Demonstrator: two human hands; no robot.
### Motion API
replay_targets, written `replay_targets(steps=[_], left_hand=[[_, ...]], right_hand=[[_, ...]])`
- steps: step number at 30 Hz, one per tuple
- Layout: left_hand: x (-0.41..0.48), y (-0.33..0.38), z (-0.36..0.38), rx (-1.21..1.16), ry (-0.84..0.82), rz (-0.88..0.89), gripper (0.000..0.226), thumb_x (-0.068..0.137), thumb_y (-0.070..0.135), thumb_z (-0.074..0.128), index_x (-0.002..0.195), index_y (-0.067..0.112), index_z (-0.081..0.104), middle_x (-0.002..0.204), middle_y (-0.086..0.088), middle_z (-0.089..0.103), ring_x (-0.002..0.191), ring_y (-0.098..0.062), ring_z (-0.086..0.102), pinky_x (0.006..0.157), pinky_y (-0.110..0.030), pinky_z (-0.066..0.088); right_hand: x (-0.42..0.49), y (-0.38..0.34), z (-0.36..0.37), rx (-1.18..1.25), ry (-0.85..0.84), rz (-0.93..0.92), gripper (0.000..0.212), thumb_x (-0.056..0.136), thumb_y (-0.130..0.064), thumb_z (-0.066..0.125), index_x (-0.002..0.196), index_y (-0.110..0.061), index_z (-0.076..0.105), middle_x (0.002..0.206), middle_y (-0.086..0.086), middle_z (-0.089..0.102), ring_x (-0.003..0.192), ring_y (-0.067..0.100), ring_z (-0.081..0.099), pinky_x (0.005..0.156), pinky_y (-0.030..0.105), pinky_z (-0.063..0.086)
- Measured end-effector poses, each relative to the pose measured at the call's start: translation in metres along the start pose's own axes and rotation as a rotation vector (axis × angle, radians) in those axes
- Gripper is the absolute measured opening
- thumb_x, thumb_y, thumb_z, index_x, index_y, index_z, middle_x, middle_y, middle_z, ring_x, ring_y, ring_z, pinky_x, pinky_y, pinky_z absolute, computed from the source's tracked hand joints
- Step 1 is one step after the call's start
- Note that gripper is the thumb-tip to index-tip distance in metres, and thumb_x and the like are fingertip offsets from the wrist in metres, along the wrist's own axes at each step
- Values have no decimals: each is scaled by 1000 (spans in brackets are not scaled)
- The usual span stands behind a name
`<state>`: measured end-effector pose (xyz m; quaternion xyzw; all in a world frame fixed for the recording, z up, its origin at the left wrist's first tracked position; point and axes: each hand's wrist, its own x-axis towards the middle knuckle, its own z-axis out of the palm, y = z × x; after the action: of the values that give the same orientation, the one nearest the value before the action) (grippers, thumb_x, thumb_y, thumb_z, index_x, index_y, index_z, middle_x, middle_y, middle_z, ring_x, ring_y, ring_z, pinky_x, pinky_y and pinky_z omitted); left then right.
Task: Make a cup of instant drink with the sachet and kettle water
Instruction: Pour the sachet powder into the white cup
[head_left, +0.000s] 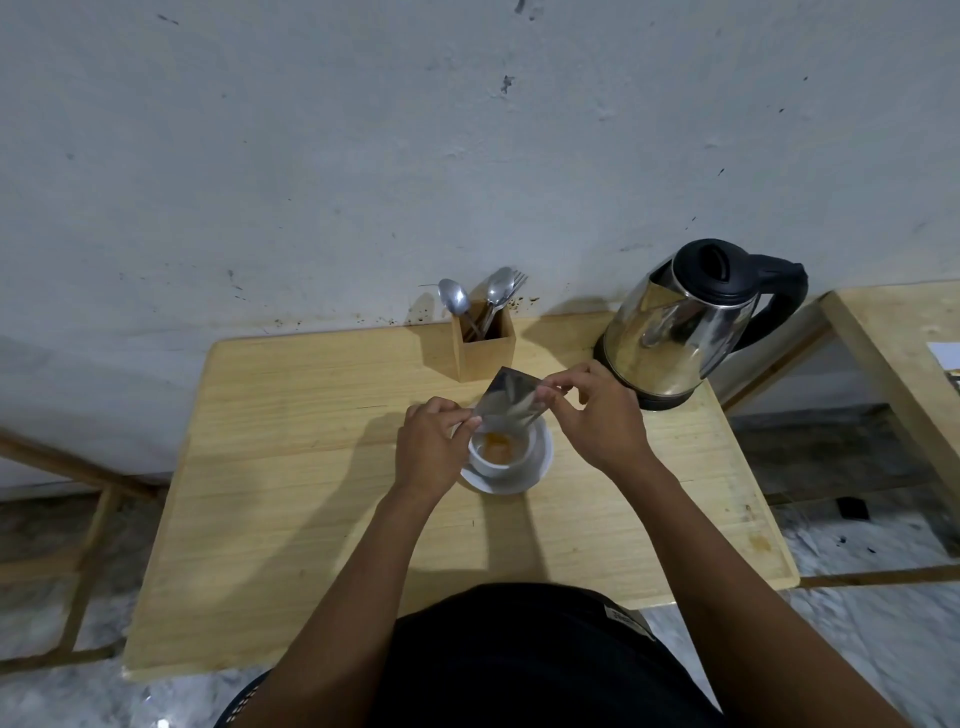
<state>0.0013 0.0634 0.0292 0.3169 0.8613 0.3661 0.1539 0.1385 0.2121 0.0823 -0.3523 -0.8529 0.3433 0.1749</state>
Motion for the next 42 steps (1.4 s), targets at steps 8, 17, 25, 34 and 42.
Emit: replay_targets(steps=[8,17,25,34,42], left_hand=[[-2,1,-2,2,3,-9,24,90,28,61,105,13,74,104,-3,65,108,-23,47,86,-26,37],[-2,1,-2,1,5,5,22,90,27,62,103,14,75,103,-2,65,106,-22,47,85,-27,38],[-1,6,-3,-33,-21,2,33,89,31,63,118,17,65,121,-3,58,115,-23,45,97,-37,40],[3,16,-2,-138,-23,9,23,90,27,61,100,9,73,108,1,66,109,-17,45,89,-27,36],[4,13,2,-160,-6,14,22,87,27,65,93,9,76,102,2,68,108,-24,50,93,-40,45]], right_hand=[[-3,-4,1,-28,-36,-13,8,88,-40,67,88,-35,72,80,-19,56,74,-13,50,74,13,28],[-3,-9,6,-5,-15,32,8,88,-38,67,86,-33,74,77,-19,58,72,-14,50,73,23,31],[-2,-1,2,-19,8,-35,7,84,-41,70,87,-37,75,78,-21,62,73,-4,52,77,31,42],[-8,-1,2,36,-13,-80,23,81,-30,76,104,-30,75,79,-21,62,70,5,52,67,17,40],[-10,-8,4,8,40,-61,28,82,-27,76,110,-25,73,78,-20,66,63,0,50,70,22,44]])
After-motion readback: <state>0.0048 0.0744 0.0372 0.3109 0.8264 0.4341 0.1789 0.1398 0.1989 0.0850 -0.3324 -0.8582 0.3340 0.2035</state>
